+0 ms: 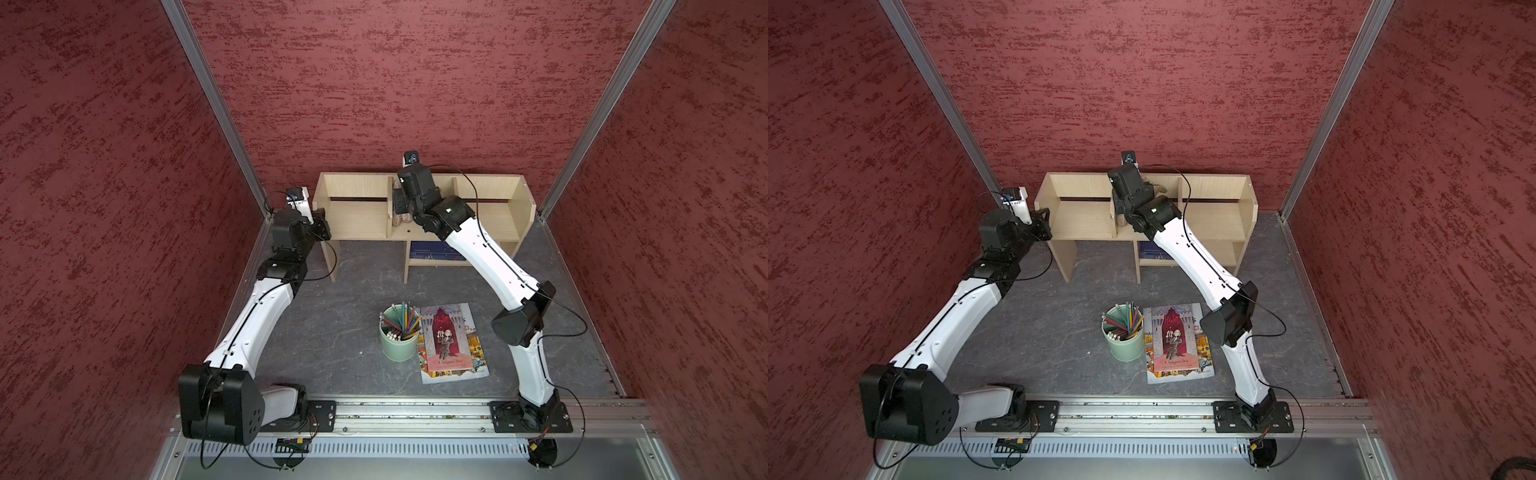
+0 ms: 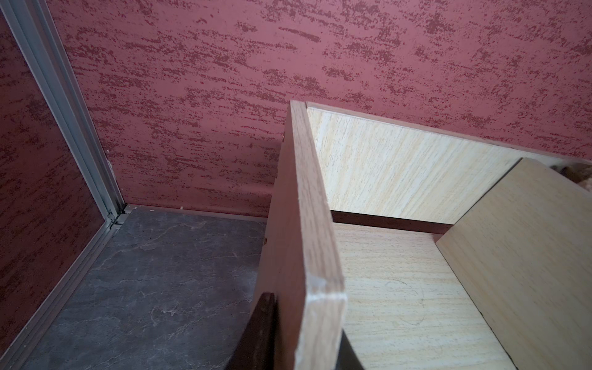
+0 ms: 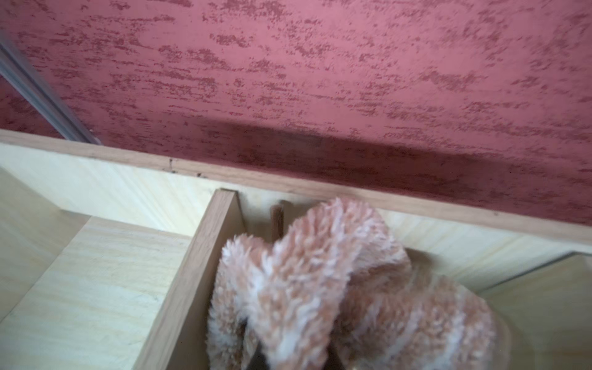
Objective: Wipe the bookshelf clean with a cloth
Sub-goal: Wipe the dust from the shelf.
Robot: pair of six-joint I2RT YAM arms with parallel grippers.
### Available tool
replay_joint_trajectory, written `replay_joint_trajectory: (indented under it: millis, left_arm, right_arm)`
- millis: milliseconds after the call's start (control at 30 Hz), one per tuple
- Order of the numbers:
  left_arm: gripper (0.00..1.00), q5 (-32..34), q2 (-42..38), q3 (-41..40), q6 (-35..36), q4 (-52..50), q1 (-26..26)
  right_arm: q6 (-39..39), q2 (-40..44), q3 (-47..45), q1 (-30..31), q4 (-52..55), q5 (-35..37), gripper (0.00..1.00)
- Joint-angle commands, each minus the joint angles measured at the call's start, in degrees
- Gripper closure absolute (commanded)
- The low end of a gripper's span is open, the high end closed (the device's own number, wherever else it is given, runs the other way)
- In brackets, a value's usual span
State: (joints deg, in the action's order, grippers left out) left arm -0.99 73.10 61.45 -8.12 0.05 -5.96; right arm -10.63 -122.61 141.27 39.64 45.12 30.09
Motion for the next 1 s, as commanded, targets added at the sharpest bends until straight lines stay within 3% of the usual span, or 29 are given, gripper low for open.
replay_joint_trajectory:
  millis: [0, 200, 500, 800, 967]
  left_arm:
    - [1.0, -7.8, -1.1, 0.1, -4.9, -0.7, -1.6]
    - [1.0, -7.9, -1.0, 0.0, -4.9, -0.7, -1.5]
    - [1.0, -8.0, -0.9, 0.1, -4.9, -0.7, -1.3]
    - [1.0, -8.1, -0.8, 0.0, -5.0, -0.6, -1.3]
    - [1.0, -8.5, -0.7, 0.1, -5.2, -0.5, -1.3]
  right_arm:
    - [1.2, -0.7, 1.7, -2.1, -1.1, 9.1, 1.0]
    - [-2.9, 4.5, -6.2, -3.7, 0.8, 12.3, 1.0]
    - [-9.9, 11.3, -21.2, -1.6, 1.1, 4.7, 1.0]
    - [-12.2, 12.6, -26.3, 0.3, -0.8, -4.4, 1.0]
    - [-9.7, 11.7, -22.6, 0.2, 2.8, 3.0, 1.0]
